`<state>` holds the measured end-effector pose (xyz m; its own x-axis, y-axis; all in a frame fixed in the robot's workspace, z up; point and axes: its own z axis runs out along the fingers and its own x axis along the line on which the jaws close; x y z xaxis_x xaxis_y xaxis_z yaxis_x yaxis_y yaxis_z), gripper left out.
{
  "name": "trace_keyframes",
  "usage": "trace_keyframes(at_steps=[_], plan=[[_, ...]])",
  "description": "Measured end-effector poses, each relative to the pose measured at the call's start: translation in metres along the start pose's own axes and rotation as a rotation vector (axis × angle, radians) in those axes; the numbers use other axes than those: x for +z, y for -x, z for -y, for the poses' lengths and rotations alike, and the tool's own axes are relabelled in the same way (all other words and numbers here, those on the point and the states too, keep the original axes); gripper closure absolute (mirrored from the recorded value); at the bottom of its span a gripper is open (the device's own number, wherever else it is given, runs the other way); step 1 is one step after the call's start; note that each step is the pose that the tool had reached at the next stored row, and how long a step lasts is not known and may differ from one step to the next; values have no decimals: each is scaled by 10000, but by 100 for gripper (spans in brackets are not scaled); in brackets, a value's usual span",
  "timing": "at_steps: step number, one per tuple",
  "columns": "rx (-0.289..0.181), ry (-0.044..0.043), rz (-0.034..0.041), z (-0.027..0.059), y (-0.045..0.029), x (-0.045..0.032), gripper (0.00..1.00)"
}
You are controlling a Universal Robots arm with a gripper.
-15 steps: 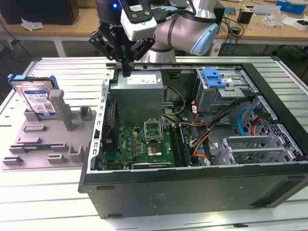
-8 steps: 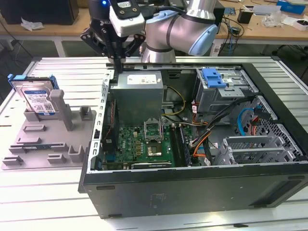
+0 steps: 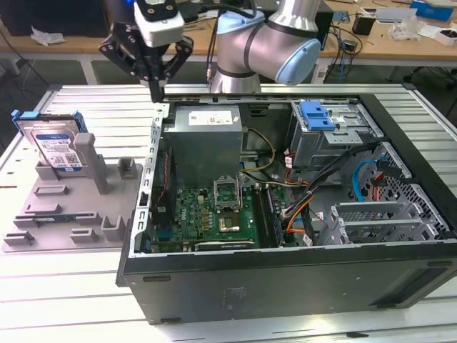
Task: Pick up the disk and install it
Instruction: 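Reach for the disk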
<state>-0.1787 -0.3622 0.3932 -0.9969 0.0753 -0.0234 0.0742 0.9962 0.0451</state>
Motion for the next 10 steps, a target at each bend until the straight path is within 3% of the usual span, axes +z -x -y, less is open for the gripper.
trace_keyframes(at_steps=[3, 6, 9, 10], plan=[[-1, 0, 0, -40, -106, 0, 89], [0, 0, 0, -76, -257, -2, 89], [-1, 0, -1, -123, -470, -5, 89], [-3, 0, -1, -131, -506, -6, 89]])
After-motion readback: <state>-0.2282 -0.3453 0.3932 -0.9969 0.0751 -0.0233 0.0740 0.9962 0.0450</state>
